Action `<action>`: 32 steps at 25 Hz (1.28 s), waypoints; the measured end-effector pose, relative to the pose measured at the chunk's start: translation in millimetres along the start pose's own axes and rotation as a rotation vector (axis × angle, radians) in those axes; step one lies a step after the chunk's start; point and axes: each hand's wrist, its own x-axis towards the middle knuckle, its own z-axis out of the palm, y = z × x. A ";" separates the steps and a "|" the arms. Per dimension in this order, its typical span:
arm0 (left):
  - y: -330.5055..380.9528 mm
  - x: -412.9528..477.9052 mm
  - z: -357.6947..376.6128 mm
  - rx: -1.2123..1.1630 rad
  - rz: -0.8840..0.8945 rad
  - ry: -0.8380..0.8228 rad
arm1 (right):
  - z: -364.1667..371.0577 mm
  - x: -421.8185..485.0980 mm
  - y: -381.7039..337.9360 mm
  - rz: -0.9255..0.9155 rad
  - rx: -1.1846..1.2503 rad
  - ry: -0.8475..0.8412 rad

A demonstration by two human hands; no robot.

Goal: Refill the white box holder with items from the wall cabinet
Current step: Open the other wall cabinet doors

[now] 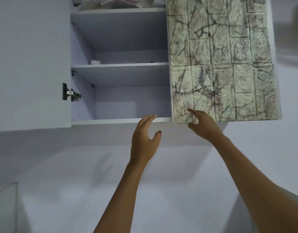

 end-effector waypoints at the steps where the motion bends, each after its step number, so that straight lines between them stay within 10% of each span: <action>1: 9.4 -10.7 -7.8 -0.042 -0.030 0.036 | 0.0 -17.9 -12.8 -0.022 0.122 0.064; 9: 98.7 -94.8 -80.7 -0.214 -0.166 0.250 | -24.0 -163.8 -106.8 -0.034 0.828 0.109; 26: 118.7 -96.6 -309.0 0.105 0.259 0.594 | -13.0 -221.3 -335.7 -0.146 0.917 0.174; 32: 62.8 -91.8 -376.3 0.231 -0.161 0.709 | 31.4 -234.2 -393.1 -0.152 0.902 0.170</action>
